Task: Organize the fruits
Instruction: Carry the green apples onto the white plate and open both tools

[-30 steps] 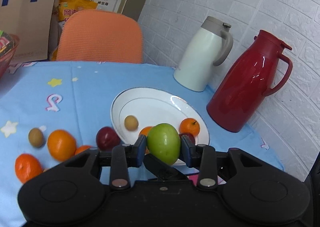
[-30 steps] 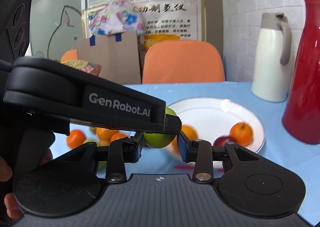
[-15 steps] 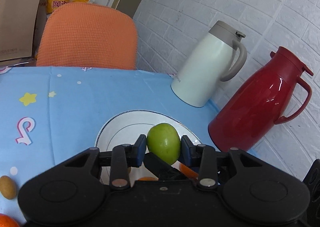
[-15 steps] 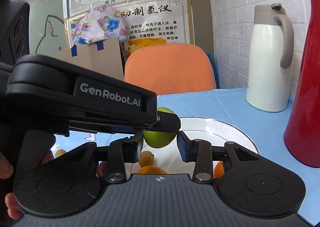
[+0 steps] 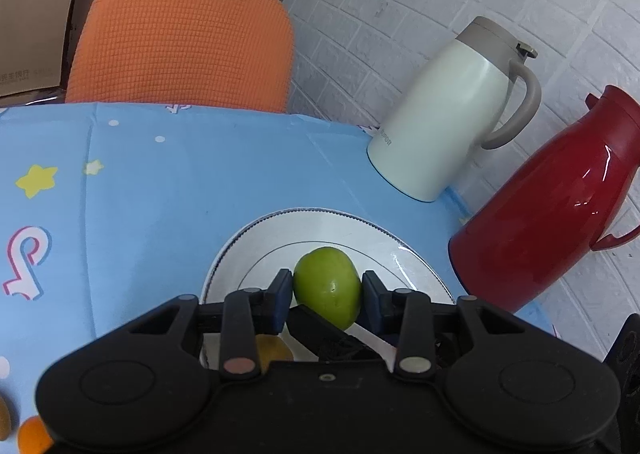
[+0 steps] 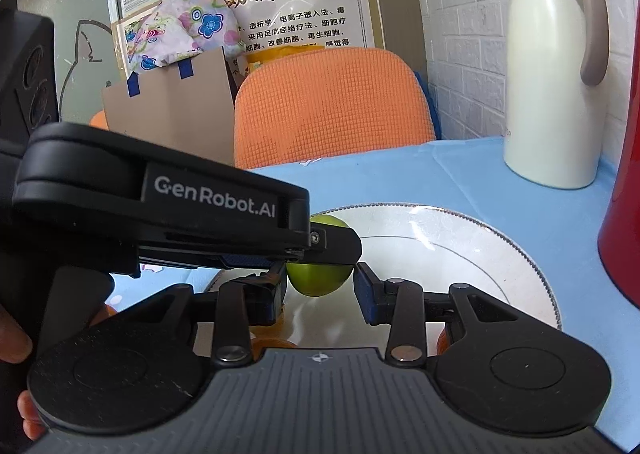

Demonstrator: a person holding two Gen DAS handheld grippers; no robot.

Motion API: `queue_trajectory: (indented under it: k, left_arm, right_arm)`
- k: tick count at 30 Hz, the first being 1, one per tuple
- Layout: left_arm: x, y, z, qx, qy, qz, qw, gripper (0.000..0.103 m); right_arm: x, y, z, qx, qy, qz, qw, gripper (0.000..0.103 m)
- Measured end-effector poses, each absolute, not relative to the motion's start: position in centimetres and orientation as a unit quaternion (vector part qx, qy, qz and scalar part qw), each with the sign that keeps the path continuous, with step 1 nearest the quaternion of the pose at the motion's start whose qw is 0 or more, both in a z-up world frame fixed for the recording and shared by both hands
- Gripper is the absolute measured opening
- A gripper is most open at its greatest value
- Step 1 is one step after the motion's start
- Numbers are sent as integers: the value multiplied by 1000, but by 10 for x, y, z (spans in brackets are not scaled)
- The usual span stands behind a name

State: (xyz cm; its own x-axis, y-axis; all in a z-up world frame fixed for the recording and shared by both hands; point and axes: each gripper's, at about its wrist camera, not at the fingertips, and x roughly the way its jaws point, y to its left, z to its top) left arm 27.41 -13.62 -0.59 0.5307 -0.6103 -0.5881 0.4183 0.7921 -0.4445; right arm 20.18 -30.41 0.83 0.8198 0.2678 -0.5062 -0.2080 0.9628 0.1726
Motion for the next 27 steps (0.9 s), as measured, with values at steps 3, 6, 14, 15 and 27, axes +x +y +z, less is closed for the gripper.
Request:
queue_trajectory:
  k: [3,6,14,15,27]
  left_arm:
    - [277,-138,-8,-123,387,-295,865,78]
    - [279,-139,-10,-118,390,-288,867,81]
    - [273,-131,-5,-124,373,-278,876,103]
    - [270,-130,-3,-124,368,-278,879,103]
    - [231,-113,30,-115,329,-273,897,103]
  right_arm:
    - [208,-302,7,55,281,125,950,64]
    - [209,-301,6,51,281,121,951,65]
    - [204,-299,7,43,274,117,954,95]
    - [202,-299,8,40,270,117,955,102]
    - [168,-294,26,-3,228,97,969,103]
